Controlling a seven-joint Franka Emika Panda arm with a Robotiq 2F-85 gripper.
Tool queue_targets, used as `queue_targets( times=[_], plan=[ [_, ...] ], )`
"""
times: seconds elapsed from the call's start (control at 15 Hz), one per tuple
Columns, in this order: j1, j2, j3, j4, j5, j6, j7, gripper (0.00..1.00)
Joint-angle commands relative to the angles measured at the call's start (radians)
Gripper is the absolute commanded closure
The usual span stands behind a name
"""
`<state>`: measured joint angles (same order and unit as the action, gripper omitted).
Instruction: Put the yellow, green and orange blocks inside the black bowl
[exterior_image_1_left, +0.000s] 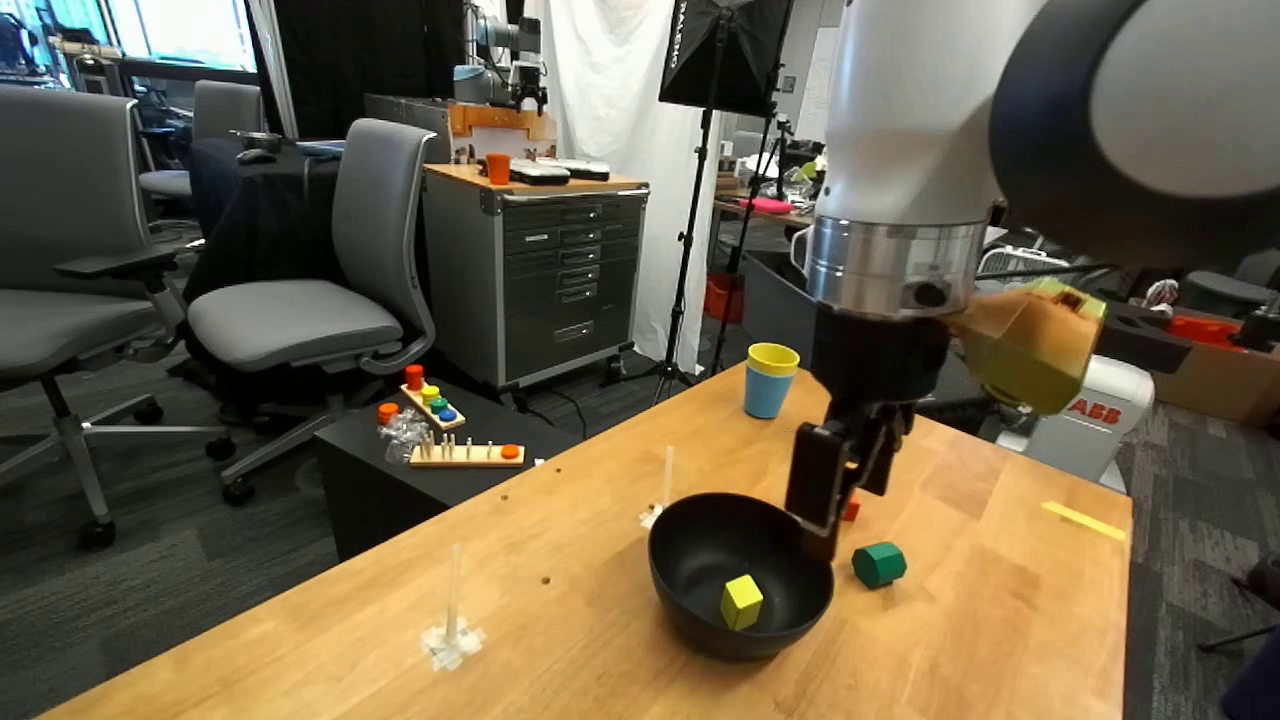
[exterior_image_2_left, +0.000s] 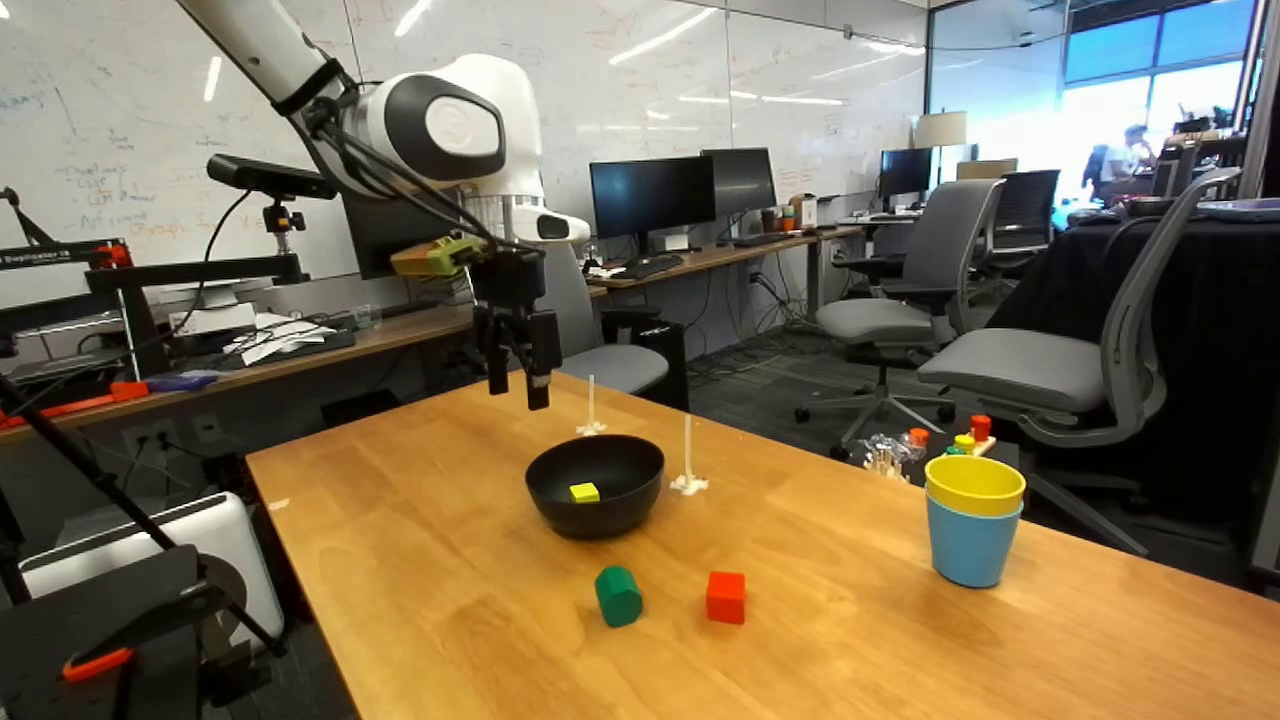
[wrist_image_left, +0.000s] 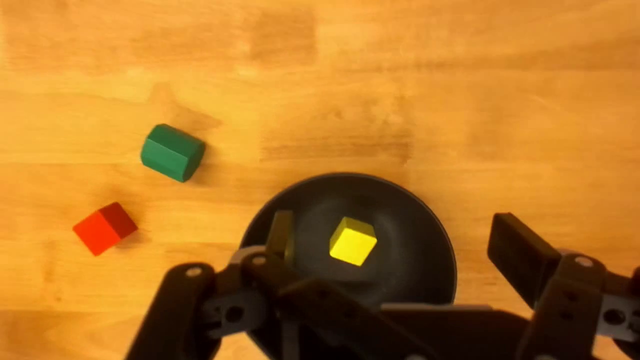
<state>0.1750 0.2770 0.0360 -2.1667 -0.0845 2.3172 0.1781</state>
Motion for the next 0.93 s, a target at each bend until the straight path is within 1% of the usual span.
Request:
queue_targets(
  times=[0.0, 0.07, 0.2, 0.4, 0.53, 0.67, 0.8, 0.87],
  plan=[
    [-0.096, -0.068, 0.021, -0.009, 0.074, -0.174, -0.267, 0.0],
    [-0.117, -0.066, 0.014, 0.006, 0.086, -0.234, -0.331, 0.0],
    [-0.142, -0.057, -0.006, 0.029, 0.051, -0.327, -0.372, 0.0],
    [-0.166, -0.042, -0.025, 0.058, -0.028, -0.42, -0.409, 0.0],
    [-0.171, -0.036, -0.034, 0.068, -0.077, -0.427, -0.39, 0.0],
    [-0.162, -0.053, -0.041, 0.043, -0.133, -0.367, -0.32, 0.0],
    [-0.153, -0.083, -0.04, 0.002, -0.147, -0.293, -0.22, 0.0],
    [-0.171, -0.045, -0.034, 0.038, -0.115, -0.342, -0.303, 0.0]
  ],
)
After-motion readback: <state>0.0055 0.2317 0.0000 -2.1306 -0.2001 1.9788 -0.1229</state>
